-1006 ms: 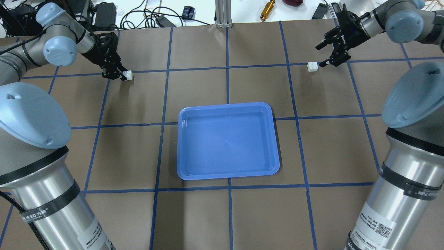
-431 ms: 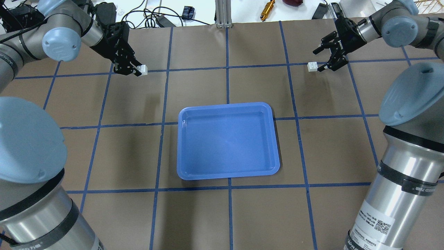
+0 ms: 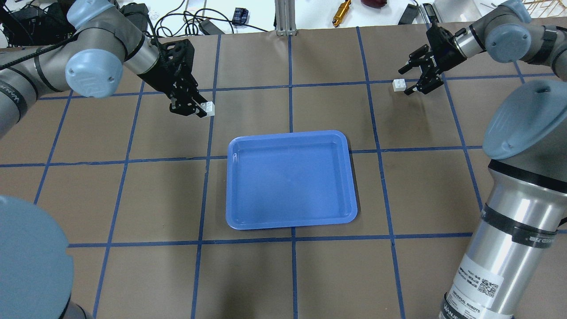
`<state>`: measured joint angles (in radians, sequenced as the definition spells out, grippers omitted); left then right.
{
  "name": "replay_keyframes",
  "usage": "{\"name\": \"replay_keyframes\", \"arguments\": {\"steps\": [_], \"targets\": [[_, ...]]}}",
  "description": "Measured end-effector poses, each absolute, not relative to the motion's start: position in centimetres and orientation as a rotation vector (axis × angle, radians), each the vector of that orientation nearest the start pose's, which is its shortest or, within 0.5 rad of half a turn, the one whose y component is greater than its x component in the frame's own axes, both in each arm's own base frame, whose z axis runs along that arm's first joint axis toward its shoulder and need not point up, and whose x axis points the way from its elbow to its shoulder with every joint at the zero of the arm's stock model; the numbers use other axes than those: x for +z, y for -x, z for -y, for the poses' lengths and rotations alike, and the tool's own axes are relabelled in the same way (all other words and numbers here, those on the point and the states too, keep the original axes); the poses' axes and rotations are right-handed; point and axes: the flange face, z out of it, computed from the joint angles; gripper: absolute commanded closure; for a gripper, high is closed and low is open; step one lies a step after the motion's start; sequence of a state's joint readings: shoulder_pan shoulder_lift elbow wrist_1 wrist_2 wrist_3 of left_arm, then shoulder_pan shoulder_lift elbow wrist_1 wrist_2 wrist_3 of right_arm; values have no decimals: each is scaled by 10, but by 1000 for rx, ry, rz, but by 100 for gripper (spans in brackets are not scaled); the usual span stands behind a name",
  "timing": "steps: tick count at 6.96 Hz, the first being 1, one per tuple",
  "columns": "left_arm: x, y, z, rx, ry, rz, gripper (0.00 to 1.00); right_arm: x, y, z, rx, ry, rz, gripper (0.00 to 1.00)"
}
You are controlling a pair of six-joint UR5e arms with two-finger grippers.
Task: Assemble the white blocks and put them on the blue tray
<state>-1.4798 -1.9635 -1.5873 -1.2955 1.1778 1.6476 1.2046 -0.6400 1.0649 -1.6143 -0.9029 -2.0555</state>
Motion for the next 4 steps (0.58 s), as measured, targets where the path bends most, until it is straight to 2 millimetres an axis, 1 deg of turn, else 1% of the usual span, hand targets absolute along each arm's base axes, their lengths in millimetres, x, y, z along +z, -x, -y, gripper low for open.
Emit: {"name": "replay_keyframes", "arguments": {"steps": [1,2,3,4], "targets": [[298,157,599,-362,-2440,-2473,100,144,91,780,-631,1744,-1775,40],[294,189,578,-356,-2451,-2453,100,144,91,780,-628,1744,-1775,44],[281,216,556,-373,-2460,-2419,100,143,91,780,-626,1745,-1775,56],[262,237,535,-419,-2429,-2408,100,144,91,780,-625,1748,-1774,75]]}}
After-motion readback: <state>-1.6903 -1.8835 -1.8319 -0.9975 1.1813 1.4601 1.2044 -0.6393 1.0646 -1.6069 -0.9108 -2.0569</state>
